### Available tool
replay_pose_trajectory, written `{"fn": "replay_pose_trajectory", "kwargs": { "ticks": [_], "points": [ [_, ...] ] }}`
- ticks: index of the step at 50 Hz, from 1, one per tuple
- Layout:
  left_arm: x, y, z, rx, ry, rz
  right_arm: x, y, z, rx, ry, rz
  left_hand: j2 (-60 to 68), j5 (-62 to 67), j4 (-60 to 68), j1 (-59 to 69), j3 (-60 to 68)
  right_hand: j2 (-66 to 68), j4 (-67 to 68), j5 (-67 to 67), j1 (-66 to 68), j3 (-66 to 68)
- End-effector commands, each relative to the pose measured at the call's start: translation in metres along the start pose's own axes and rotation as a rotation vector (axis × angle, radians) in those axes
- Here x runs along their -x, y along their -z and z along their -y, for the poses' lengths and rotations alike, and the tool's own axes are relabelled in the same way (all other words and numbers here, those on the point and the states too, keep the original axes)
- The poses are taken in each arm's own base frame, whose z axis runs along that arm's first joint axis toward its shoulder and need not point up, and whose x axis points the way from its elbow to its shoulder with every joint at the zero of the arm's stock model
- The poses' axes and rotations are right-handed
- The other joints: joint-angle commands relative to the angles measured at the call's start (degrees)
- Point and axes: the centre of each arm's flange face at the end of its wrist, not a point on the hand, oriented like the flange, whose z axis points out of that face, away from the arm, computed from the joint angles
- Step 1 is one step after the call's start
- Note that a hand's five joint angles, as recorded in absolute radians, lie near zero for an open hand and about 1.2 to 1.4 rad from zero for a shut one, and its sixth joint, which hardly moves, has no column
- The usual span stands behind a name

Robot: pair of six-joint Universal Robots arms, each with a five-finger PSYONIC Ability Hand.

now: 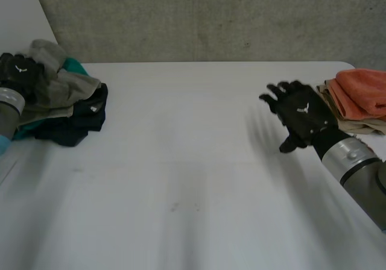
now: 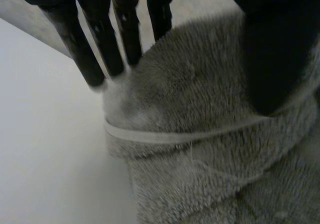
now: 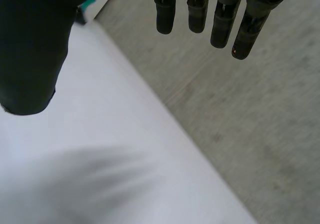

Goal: Fold the laundry.

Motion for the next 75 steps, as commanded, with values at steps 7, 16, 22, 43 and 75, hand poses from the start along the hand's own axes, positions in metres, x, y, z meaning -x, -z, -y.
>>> {"fn": "replay_pose_trajectory", "kwargs": {
  "ticks": [7, 16, 22, 43, 75],
  "points": [
    [-0.009, 0.027, 0.094, -0.234, 0.298, -0.023, -0.006, 0.001, -0.009, 0.064, 0.017, -0.043, 46.8, 47.8, 47.8, 45.2, 47.1, -3.0, -3.8, -3.6, -2.4, -2.1],
    [-0.067, 0.120, 0.199, -0.399, 0.674, -0.335, -0.027, 0.001, -0.006, 0.098, 0.028, -0.170, 46.8, 47.8, 47.8, 45.2, 47.1, -3.0, -3.8, -3.6, -2.4, -2.1],
    [-0.138, 0.170, 0.220, -0.383, 0.753, -0.580, -0.034, 0.002, -0.009, 0.122, 0.016, -0.217, 46.8, 47.8, 47.8, 45.2, 47.1, -3.0, -3.8, -3.6, -2.4, -2.1],
    [-0.130, 0.194, 0.222, -0.355, 0.692, -0.565, -0.028, 0.009, -0.010, 0.225, -0.033, -0.166, -11.5, -10.5, -10.6, -13.1, -11.3, -3.0, -3.8, -3.6, -2.4, -2.1],
    [-0.155, 0.147, 0.104, -0.111, 0.357, -0.653, 0.068, -0.019, -0.027, 0.305, 0.085, 0.119, -8.5, -7.5, -7.5, -10.1, -8.2, -1.5, -2.4, -2.2, -1.0, -0.6]
  ]
}}
